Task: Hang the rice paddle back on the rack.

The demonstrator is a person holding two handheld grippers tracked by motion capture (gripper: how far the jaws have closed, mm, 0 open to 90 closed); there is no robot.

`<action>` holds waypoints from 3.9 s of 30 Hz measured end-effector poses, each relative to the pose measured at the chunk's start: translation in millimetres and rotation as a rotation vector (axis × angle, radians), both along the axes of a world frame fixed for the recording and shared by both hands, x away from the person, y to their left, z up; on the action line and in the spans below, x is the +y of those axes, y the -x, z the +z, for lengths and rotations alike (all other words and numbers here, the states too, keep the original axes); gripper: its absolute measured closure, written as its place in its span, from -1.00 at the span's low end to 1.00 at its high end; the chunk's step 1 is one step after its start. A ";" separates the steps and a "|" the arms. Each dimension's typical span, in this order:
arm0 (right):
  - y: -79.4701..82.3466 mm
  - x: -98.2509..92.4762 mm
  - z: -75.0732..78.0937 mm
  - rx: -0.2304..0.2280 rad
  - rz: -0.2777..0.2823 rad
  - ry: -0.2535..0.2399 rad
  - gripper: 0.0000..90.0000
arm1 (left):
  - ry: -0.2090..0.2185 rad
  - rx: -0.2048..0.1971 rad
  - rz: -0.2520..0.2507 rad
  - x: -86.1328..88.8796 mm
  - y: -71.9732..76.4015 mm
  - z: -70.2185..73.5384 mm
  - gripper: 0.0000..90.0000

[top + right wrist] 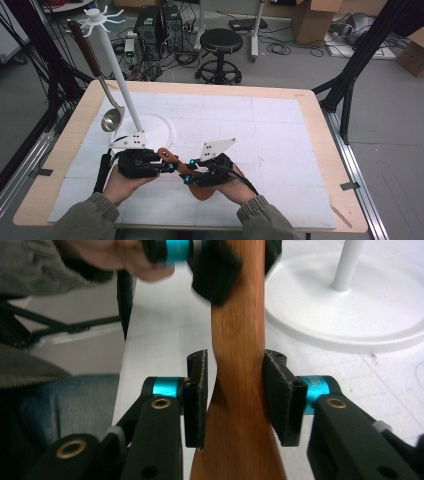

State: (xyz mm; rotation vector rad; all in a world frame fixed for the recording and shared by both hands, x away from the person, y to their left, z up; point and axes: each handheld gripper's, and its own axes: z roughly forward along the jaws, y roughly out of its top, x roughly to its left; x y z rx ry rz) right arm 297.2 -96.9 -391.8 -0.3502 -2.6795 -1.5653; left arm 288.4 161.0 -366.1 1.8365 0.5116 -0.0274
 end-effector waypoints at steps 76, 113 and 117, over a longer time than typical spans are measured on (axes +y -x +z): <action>-0.9 -87.7 0.5 0.015 -0.241 -0.011 -0.58 | -0.010 -0.121 -0.007 22.3 -8.7 41.0 0.83; -2.6 -124.1 -7.8 -0.004 -0.387 0.006 -0.76 | -0.033 -0.188 0.094 78.8 -25.0 115.9 0.83; -2.3 -125.3 -7.4 -0.005 -0.390 0.004 -0.77 | -0.035 -0.187 0.094 82.9 -27.8 121.5 0.83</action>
